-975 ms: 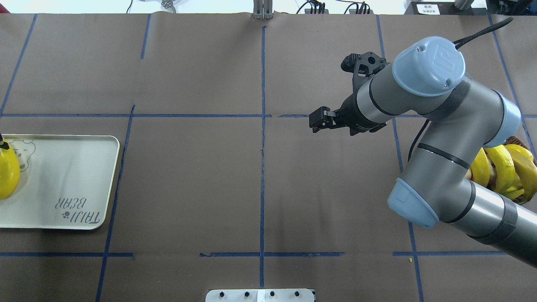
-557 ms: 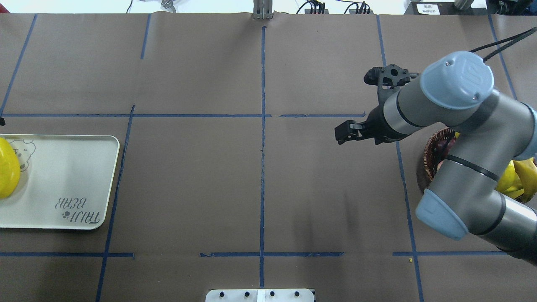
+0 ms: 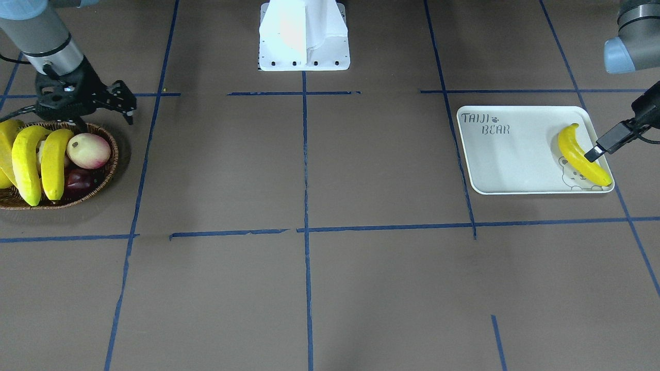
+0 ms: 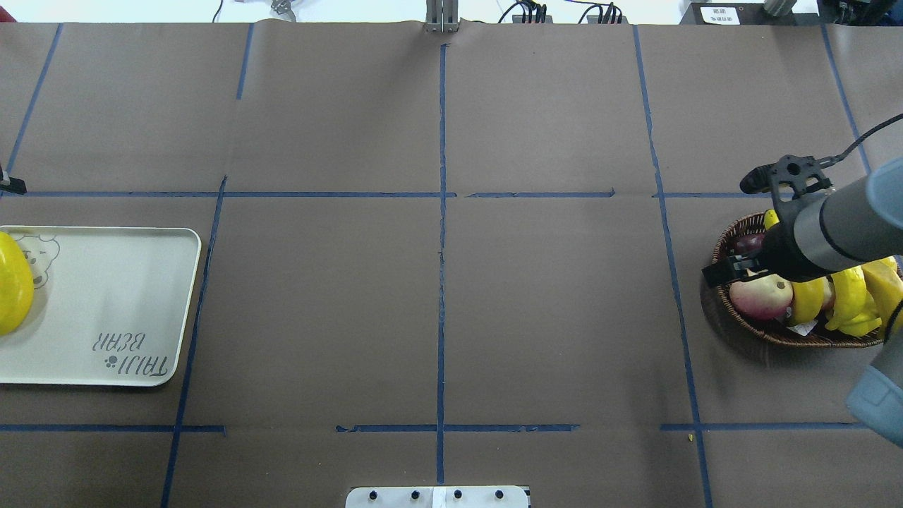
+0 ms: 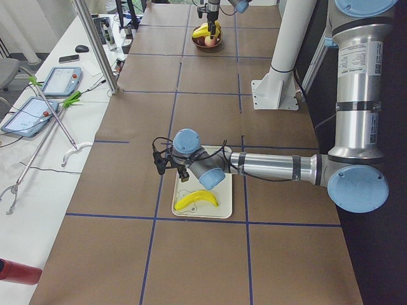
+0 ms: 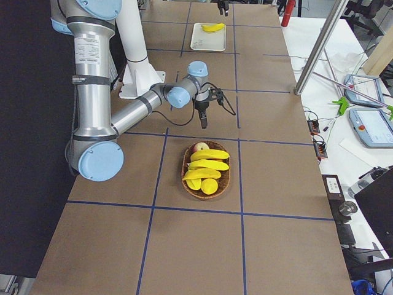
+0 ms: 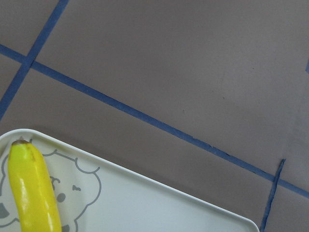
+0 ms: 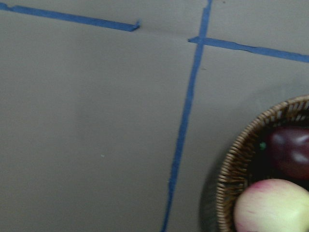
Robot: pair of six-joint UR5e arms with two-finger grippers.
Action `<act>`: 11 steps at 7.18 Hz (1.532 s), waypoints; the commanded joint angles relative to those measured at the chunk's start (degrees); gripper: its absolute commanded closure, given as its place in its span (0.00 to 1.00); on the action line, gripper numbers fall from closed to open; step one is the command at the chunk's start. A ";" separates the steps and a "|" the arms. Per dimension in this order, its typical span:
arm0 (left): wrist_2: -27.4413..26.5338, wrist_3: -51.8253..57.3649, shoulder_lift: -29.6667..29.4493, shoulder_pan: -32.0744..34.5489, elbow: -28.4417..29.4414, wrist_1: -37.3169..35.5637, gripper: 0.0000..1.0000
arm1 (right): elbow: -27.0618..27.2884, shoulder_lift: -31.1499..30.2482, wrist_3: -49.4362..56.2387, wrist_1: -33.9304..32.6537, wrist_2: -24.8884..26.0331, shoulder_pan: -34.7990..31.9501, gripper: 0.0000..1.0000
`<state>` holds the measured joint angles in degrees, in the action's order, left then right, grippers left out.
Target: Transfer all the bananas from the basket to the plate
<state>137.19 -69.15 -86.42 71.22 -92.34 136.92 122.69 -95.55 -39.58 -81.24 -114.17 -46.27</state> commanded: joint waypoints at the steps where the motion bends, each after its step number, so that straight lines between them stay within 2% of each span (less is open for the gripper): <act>1: 0.01 0.07 -0.06 -0.72 -0.03 0.02 0.00 | 0.18 -11.28 14.56 6.94 -2.10 -6.96 0.01; 2: 0.01 0.07 -0.06 -0.73 -0.03 0.02 0.00 | -2.43 -14.46 22.71 10.46 -5.50 -11.69 0.01; 3: 0.01 0.07 -0.06 -0.73 -0.03 0.02 0.00 | -7.68 -15.62 28.36 15.62 -9.11 -16.09 0.01; 4: 0.01 -0.02 -0.06 -0.81 -0.12 0.02 0.00 | -14.43 -15.81 29.12 24.03 -11.40 -18.31 0.01; 5: 0.01 0.07 -0.06 -1.08 -0.03 0.02 0.00 | -18.67 -15.46 28.17 29.25 -11.86 -18.33 0.01; 7: 0.01 0.07 0.03 -1.17 -0.03 0.02 0.00 | -18.54 -14.32 21.69 29.65 -12.13 -18.24 0.02; 8: 0.01 0.07 0.03 -1.17 -0.03 0.02 0.00 | -19.06 -14.31 22.00 29.56 -11.96 -18.24 0.03; 11: 0.01 0.07 0.12 -1.17 -0.12 0.10 0.00 | -20.39 -14.40 22.09 29.48 -11.43 -17.72 0.18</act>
<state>137.20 -69.08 -86.32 70.05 -92.42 136.96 102.70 -110.04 -17.45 -51.74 -125.78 -64.39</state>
